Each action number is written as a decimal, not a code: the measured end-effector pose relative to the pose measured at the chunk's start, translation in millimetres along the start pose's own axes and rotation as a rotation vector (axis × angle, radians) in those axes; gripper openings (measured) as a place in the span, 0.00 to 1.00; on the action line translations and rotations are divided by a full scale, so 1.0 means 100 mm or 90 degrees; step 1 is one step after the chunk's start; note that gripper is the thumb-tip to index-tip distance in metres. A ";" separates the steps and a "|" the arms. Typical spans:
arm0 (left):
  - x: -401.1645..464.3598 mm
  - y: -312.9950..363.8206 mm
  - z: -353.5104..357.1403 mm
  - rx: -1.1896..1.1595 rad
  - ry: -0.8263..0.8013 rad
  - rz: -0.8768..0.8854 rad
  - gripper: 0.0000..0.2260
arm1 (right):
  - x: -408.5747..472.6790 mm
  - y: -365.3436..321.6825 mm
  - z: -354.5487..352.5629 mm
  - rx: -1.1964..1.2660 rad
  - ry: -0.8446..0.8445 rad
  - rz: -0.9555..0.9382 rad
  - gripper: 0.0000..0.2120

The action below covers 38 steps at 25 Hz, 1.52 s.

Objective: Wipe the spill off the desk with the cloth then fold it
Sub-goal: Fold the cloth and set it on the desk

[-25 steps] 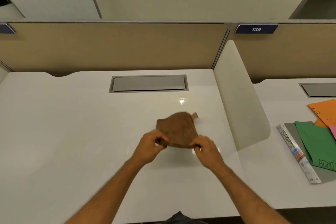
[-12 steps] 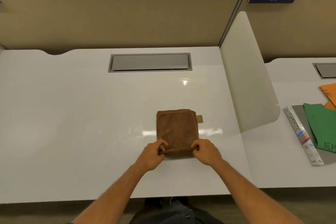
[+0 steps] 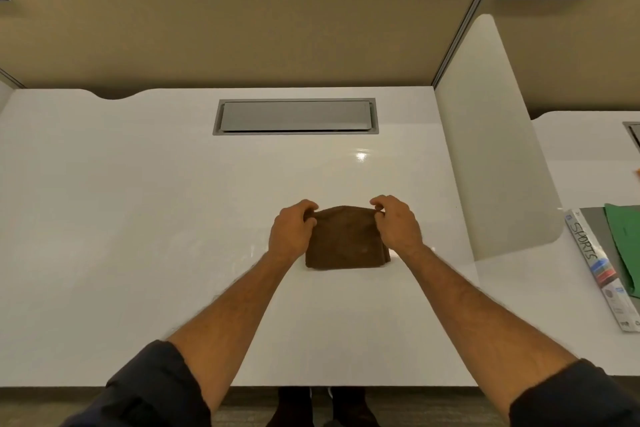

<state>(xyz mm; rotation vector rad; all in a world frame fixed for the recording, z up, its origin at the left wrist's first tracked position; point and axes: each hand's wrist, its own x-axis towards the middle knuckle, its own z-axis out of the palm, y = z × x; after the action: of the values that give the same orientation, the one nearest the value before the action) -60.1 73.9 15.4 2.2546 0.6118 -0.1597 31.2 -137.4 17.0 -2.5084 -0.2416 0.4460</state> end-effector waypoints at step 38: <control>-0.19 0.05 0.60 -0.334 -0.039 -0.279 0.18 | -0.96 0.84 0.70 -0.150 -0.313 -0.091 0.37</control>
<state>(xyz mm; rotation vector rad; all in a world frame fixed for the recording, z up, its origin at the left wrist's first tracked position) -69.7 20.3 -17.1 1.5870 0.9822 -0.2514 -76.9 -196.2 -59.9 -2.5426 -0.6925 1.0232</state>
